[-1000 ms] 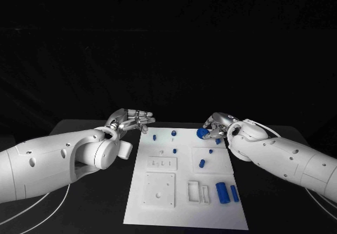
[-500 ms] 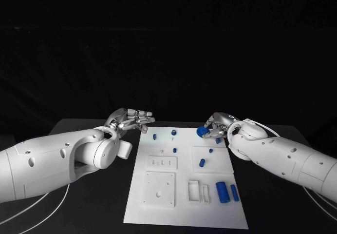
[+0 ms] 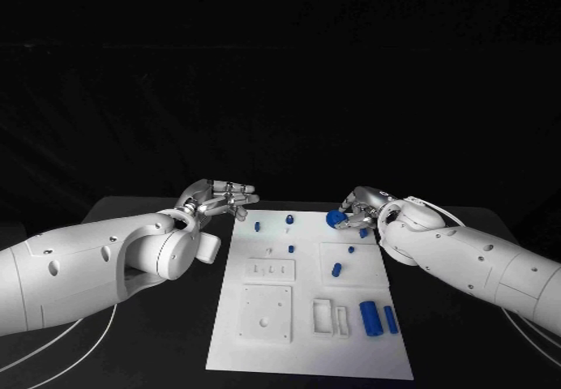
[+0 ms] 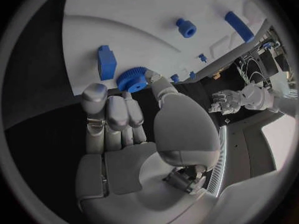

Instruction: Assemble the parts on the task board

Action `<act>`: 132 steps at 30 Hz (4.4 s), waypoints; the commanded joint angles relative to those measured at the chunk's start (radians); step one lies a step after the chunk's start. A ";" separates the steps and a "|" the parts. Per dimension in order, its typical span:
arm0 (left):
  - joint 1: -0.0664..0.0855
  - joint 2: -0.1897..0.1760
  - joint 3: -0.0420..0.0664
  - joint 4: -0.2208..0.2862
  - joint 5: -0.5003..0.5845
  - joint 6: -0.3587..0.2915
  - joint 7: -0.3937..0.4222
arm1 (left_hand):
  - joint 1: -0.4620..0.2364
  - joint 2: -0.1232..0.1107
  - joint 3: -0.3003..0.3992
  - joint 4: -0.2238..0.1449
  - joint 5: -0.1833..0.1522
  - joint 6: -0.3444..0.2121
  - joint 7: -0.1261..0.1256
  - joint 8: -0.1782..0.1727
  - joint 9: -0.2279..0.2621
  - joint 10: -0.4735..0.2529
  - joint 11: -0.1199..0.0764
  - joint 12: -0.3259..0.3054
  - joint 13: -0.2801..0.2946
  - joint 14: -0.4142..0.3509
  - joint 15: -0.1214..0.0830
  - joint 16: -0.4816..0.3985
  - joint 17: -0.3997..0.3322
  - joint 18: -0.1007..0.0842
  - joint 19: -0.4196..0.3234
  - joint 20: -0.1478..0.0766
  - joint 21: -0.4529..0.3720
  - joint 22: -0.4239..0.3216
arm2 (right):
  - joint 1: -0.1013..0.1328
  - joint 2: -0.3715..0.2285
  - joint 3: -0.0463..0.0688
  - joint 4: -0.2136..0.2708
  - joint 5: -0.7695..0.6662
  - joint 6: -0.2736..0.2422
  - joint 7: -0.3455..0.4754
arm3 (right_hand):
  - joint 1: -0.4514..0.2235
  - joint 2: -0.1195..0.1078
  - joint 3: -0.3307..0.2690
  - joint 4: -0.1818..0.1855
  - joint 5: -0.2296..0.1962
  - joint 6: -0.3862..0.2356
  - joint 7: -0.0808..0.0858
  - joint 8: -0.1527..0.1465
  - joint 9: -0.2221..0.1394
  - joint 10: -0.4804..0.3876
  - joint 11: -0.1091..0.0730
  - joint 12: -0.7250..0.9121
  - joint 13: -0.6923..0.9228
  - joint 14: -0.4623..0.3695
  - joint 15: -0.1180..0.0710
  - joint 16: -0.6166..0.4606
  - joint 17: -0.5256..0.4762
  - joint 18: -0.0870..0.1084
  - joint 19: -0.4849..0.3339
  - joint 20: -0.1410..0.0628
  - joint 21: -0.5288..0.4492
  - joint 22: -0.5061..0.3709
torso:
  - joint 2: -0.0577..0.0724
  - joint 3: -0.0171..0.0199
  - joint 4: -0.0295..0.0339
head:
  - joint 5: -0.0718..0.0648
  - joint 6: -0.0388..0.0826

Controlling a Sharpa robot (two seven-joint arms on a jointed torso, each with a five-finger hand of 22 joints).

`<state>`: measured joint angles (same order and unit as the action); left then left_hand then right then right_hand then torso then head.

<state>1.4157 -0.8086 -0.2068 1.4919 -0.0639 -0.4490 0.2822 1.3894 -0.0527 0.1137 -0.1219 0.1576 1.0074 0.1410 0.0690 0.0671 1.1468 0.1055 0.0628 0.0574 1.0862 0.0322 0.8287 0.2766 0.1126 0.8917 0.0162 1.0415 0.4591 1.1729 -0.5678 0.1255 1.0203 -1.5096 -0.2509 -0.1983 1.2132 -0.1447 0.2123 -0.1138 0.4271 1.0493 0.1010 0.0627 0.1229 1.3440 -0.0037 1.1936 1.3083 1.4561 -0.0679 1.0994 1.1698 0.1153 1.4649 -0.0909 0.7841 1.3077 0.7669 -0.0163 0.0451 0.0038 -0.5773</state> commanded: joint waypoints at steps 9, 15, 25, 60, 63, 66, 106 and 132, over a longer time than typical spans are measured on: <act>0.002 0.003 0.001 0.001 -0.005 0.020 -0.002 | 0.002 0.002 -0.002 -0.008 -0.005 -0.012 0.000 -0.001 0.000 -0.010 -0.001 -0.003 0.002 0.004 -0.002 0.000 -0.001 0.009 -0.008 -0.003 0.008 -0.005 | -0.003 0.003 -0.002 -0.002 0.016 0.091 0.006 | -0.019 -0.004 -0.028 0.024 0.063 0.009 -0.001 0.001 -0.005 0.007 0.002 0.005 0.022 0.006 -0.003 0.008 0.002 0.000 0.057 0.000 0.005 0.071 | 0.000 0.0012 0.0004 | 0.002 0.000; 0.002 0.003 0.001 0.001 -0.006 0.020 -0.003 | 0.002 0.002 -0.002 -0.008 -0.005 -0.012 0.000 -0.001 0.000 -0.010 -0.001 -0.003 0.002 0.004 -0.002 0.000 -0.001 0.009 -0.008 -0.003 0.008 -0.005 | -0.003 0.005 -0.002 -0.003 0.005 0.099 -0.004 | -0.018 -0.006 -0.043 0.037 0.053 0.012 -0.002 0.001 -0.005 0.008 0.001 0.004 0.023 0.006 -0.003 0.010 0.002 0.000 0.056 0.000 0.005 0.072 | 0.001 0.0014 -0.0001 | 0.003 -0.002; 0.002 0.002 0.001 0.000 -0.006 0.019 -0.005 | 0.003 0.002 -0.002 -0.010 -0.006 -0.012 0.000 -0.001 0.000 -0.011 -0.001 -0.003 0.002 0.004 -0.002 0.000 -0.001 0.009 -0.009 -0.003 0.010 -0.007 | -0.003 0.008 -0.002 0.000 -0.007 0.106 -0.016 | -0.009 -0.010 -0.111 0.103 0.037 0.011 -0.004 0.001 0.001 0.010 0.002 0.004 0.026 0.006 -0.003 0.014 0.004 -0.001 0.057 0.001 0.010 0.075 | 0.001 0.0018 0.0002 | 0.002 -0.002; 0.002 0.006 -0.002 -0.004 -0.006 0.022 -0.011 | 0.000 0.004 -0.005 -0.010 -0.006 -0.012 0.000 -0.001 0.000 -0.011 -0.001 -0.003 0.002 0.004 -0.002 0.000 -0.002 0.009 -0.010 -0.003 0.015 -0.012 | -0.003 0.030 -0.015 0.041 -0.244 -0.037 -0.151 | 0.003 -0.063 0.030 0.202 -0.184 0.169 -0.054 0.001 0.041 0.059 -0.025 0.022 0.050 0.009 -0.028 0.021 -0.006 -0.037 0.060 -0.027 0.059 0.073 | 0.001 0.0015 0.0002 | -0.006 0.003; 0.002 0.006 -0.002 -0.005 -0.006 0.022 -0.012 | 0.000 0.004 -0.005 -0.010 -0.006 -0.012 0.000 -0.001 0.000 -0.011 -0.001 -0.003 0.002 0.004 -0.002 0.000 -0.002 0.009 -0.010 -0.003 0.015 -0.012 | -0.003 0.030 -0.019 0.046 -0.255 -0.037 -0.154 | 0.003 -0.066 0.030 0.198 -0.183 0.168 -0.054 0.001 0.041 0.059 -0.025 0.022 0.050 0.009 -0.028 0.020 -0.007 -0.037 0.060 -0.027 0.061 0.073 | 0.001 0.0017 0.0008 | -0.007 0.004; 0.002 0.006 -0.003 -0.005 -0.006 0.022 -0.012 | 0.000 0.004 -0.005 -0.010 -0.006 -0.012 0.000 -0.001 0.000 -0.011 -0.001 -0.003 0.002 0.004 -0.002 0.000 -0.002 0.009 -0.010 -0.003 0.015 -0.012 | -0.003 0.031 -0.024 0.050 -0.264 -0.036 -0.156 | 0.003 -0.066 0.033 0.190 -0.170 0.168 -0.053 0.001 0.041 0.059 -0.025 0.021 0.051 0.009 -0.028 0.021 -0.007 -0.038 0.060 -0.026 0.062 0.073 | 0.001 0.0018 0.0006 | -0.007 0.004; 0.001 0.001 -0.003 -0.004 -0.006 0.022 -0.013 | 0.000 0.005 -0.007 -0.008 -0.006 -0.016 0.002 -0.001 0.000 -0.013 0.000 -0.002 0.002 0.005 -0.001 0.001 -0.001 0.010 -0.010 -0.002 0.018 -0.020 | -0.003 -0.031 -0.031 0.200 -0.258 -0.080 -0.134 | -0.029 -0.075 0.056 0.108 0.000 0.101 -0.029 0.001 -0.010 0.043 -0.009 -0.009 0.037 0.005 -0.021 0.006 -0.024 -0.030 0.059 -0.019 0.054 0.069 | 0.002 0.0016 0.0022 | -0.005 0.014; 0.001 0.006 -0.003 -0.011 -0.006 0.026 -0.014 | 0.000 0.005 -0.007 -0.008 -0.006 -0.016 0.002 -0.001 0.000 -0.013 0.000 -0.002 0.002 0.005 -0.001 0.001 -0.001 0.010 -0.010 -0.002 0.018 -0.020 | -0.003 0.015 -0.031 0.108 -0.227 -0.041 -0.112 | -0.019 -0.078 -0.005 0.116 -0.064 -0.006 0.001 0.001 -0.048 0.021 0.008 -0.024 0.021 0.003 -0.005 -0.002 -0.026 -0.014 0.058 -0.003 0.038 0.069 | 0.003 0.0023 -0.0007 | -0.003 0.010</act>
<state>1.4156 -0.8057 -0.2109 1.4803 -0.0664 -0.4392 0.2627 1.3894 -0.0527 0.1083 -0.1272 0.1577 0.9967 0.1445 0.0690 0.0670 1.1407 0.1064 0.0628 0.0575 1.0862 0.0321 0.8287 0.2765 0.1142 0.8882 0.0127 1.0530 0.4404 1.1700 -0.5544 0.0948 1.1316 -1.7454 -0.3223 -0.3256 1.1845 -0.2212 0.2125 0.0017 0.3640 1.0466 0.1034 0.0579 0.0765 1.3687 0.0001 1.1725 1.3074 1.4575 -0.0800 1.1034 1.1440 0.0856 1.4667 -0.0997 0.8283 1.3073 0.7705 -0.0141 0.0462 0.0002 -0.5669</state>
